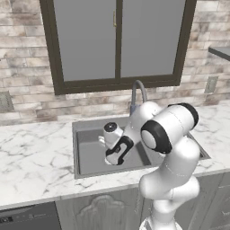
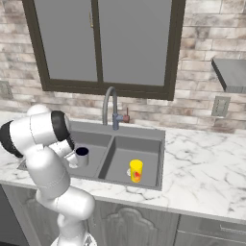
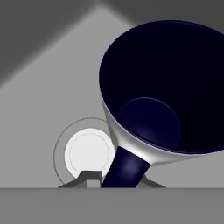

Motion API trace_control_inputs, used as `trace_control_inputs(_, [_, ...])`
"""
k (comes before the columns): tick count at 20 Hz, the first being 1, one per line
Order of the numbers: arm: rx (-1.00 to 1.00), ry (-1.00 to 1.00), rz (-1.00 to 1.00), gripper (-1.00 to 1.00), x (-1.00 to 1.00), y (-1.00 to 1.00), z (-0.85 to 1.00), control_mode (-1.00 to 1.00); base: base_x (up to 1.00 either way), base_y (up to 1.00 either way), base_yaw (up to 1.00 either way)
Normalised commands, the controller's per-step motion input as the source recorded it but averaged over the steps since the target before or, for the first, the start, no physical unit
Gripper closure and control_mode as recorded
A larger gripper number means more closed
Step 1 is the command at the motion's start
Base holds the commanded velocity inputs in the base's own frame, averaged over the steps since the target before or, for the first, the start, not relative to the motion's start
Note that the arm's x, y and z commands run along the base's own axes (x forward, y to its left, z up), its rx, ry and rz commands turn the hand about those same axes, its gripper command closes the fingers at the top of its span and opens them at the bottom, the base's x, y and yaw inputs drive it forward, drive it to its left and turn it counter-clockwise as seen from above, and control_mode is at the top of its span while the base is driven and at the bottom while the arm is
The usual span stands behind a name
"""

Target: Move any existing items from the left basin to the right basin for drying. Then move the mug from the counter to the left basin of the sink for washing.

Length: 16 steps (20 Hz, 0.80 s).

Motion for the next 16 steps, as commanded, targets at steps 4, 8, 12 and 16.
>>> trace_control_inputs(4, [0.0,0.0,0.0,1.0,0.21,0.0,-0.22,-1.0,0.0,0.0,0.0])
trace_control_inputs(8, [0.0,0.04,0.0,1.0,0.25,0.0,-0.14,-1.0,0.0,0.0,0.0])
trace_control_inputs(12, [0.0,0.06,0.0,1.0,0.32,0.01,-0.09,-1.0,0.0,0.0,0.0])
trace_control_inputs(16, [0.0,0.07,0.0,1.0,0.32,0.05,-0.18,-1.0,0.0,0.0,0.0])
